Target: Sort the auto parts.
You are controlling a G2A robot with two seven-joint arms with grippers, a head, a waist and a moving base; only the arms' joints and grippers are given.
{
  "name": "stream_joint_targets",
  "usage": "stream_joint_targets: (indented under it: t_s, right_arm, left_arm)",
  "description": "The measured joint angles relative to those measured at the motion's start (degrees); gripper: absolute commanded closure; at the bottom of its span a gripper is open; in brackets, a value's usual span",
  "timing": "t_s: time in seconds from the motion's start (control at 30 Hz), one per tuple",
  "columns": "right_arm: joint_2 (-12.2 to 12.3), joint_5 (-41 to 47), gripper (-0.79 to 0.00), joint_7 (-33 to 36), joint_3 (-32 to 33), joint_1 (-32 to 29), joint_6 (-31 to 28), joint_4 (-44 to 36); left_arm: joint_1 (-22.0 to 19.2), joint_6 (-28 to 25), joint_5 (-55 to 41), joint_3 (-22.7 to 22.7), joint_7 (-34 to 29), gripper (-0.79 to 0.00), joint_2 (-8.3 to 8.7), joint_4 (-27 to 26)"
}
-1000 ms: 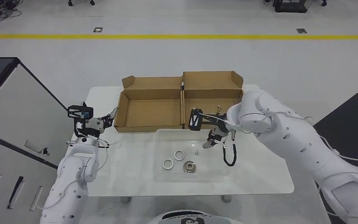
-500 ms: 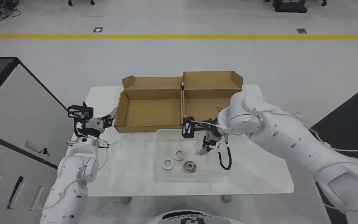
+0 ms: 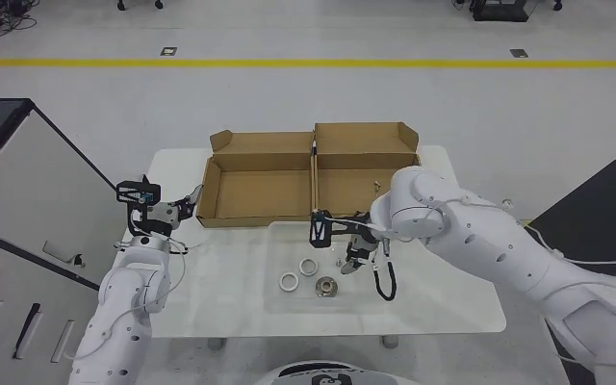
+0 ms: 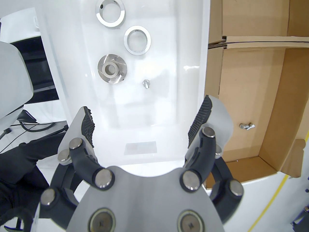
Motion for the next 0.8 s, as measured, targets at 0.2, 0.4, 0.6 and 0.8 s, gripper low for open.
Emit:
stream_joint_targets:
  t_s: [0.2, 0.4, 0.6, 0.8]
  right_arm:
    - [-1.08, -1.98, -0.785, 2.4, -4.83, 1.41, 2.26, -0.9]
    - [-3.17, -1.43, -0.785, 2.82, -9.42, 3.81, 2.68, 2.34]
    - [-5.55, -0.68, -0.785, 2.82, -11.75, 5.43, 2.68, 5.9]
    - [-7.7, -0.33, -0.73, 2.63, -13.33, 6.25, 2.55, 9.91]
  left_arm:
    - [0.0, 0.0, 0.0, 0.0, 0.0, -0.785, 0.0, 0.0]
    - [0.0, 0.0, 0.0, 0.0, 0.0, -0.785, 0.0, 0.0]
    - [0.0, 0.0, 0.0, 0.0, 0.0, -0.785, 0.0, 0.0]
    - [0.0, 0.0, 0.0, 0.0, 0.0, -0.785, 0.0, 0.0]
